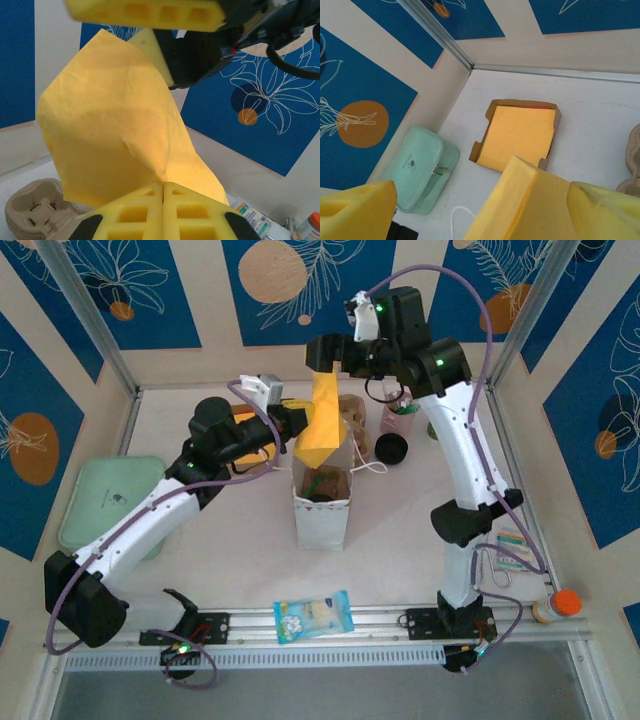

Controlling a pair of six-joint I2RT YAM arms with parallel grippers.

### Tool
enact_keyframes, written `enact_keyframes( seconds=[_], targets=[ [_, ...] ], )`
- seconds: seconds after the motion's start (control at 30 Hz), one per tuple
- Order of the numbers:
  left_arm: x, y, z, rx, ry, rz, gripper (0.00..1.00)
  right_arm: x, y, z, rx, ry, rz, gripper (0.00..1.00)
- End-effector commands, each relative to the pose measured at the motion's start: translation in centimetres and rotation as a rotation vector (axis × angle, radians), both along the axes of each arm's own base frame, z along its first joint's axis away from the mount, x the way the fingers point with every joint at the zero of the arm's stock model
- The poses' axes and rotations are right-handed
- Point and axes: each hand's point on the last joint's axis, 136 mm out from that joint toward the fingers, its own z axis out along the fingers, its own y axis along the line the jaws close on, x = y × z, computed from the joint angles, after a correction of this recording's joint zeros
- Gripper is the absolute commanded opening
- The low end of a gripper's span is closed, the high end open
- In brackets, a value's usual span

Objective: Pack the takeout coffee

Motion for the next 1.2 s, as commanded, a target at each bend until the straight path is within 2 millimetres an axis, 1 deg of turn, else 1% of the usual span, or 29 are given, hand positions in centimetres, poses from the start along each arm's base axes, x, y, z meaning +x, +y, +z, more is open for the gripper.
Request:
enact_keyframes(
  seconds=[0.0,0.03,0.13,0.23,0.3,0.37,0.53,0.67,0.8,1.0,1.17],
  targets=[
    [-0.9,0.2,1.7,-0.022,-0.076,0.001,0.0,-0.2,0.1,-0.4,-0.035,-0.003,0.002,0.78],
    [-1.0,0.2,1.7,-0.021,-0.077,0.001,0.0,-0.2,0.3,-0.5,-0.035,-0.003,0.005,0.7],
    [-1.0,0.1,1.3,-0.013,-0.074,-0.004,0.0,-0.2,0.6,-0.6,-0.056,-0.022,0.003,0.52],
    [-1.0,0.0,0.8,-0.005,-0.07,-0.005,0.0,-0.5,0.9,-0.2,-0.081,-0.06,0.006,0.34],
    [-0.9,0.1,0.5,0.0,-0.066,0.002,0.0,-0.8,1.2,-0.1,-0.093,-0.076,0.014,0.24],
    [-1.0,0.1,0.2,0.003,-0.063,0.003,0.0,-1.2,1.5,0.0,-0.106,-0.09,0.022,0.17],
    [-0.9,0.2,-0.7,0.019,-0.051,0.013,0.0,-2.5,2.4,0.0,-0.147,-0.12,0.045,0.15],
    [-0.8,0.2,-1.6,0.038,-0.041,0.023,0.0,-3.7,3.4,0.0,-0.189,-0.158,0.06,0.11],
    [-0.8,0.3,-2.2,0.054,-0.036,0.034,0.0,-4.7,3.8,-0.1,-0.234,-0.196,0.056,0.07],
    [-0.8,0.3,-3.1,0.062,-0.021,0.042,0.0,-5.7,3.8,-0.8,-0.265,-0.217,0.048,0.04],
    [-1.0,0.5,-3.6,0.068,-0.008,0.044,0.0,-5.9,3.3,-1.7,-0.267,-0.217,0.024,0.02]
  ],
)
